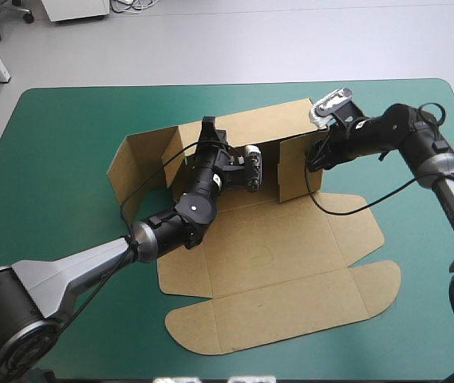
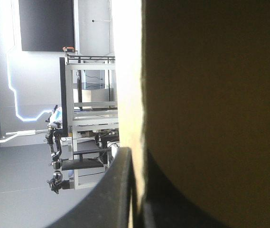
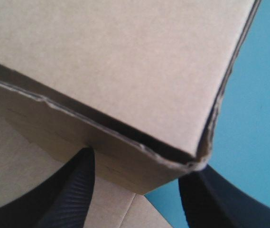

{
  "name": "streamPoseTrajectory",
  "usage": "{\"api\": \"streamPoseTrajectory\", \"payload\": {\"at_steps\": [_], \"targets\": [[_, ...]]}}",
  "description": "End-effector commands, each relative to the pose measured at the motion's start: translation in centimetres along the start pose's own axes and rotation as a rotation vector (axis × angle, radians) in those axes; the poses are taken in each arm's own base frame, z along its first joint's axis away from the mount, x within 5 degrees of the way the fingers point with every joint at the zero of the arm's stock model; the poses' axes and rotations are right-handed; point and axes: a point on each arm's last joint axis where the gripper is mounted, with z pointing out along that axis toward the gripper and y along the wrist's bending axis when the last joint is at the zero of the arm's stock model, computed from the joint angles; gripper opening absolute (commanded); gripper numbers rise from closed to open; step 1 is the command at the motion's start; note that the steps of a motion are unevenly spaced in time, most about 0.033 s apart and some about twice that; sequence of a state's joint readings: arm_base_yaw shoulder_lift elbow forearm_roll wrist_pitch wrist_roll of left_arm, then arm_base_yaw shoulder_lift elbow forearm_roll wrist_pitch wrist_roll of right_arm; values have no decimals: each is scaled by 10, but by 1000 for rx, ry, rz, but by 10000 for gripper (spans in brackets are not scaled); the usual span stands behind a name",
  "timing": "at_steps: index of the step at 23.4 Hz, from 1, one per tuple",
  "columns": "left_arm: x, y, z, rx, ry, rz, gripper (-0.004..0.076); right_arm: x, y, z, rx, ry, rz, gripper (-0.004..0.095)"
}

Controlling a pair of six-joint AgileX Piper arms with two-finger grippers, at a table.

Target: Fold the box

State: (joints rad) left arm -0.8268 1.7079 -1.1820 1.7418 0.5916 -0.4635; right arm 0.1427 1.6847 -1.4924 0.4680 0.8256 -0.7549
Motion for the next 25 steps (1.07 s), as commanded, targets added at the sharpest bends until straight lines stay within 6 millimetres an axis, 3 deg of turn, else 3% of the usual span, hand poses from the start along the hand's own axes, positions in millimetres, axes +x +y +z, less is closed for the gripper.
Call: {"api": "streamPoseTrajectory", "payload": {"at_steps": [1,4,10,18,25], "targets": [[0,23,-8,-93,-18,11,-10,-10,14,-25,111,-201,-31,504],[0,24,-9,-93,-21,10,-10,4,19,-7,127,-226,-11,504],[-3,26,-13,-81,-68,5,-10,-2,17,-5,146,-337,14,493],[-6,25,-13,-66,-98,6,-10,-1,17,-3,135,-331,6,152],[-5,28,-15,-71,-102,2,-10,2,21,0,91,-299,-18,-19]]}}
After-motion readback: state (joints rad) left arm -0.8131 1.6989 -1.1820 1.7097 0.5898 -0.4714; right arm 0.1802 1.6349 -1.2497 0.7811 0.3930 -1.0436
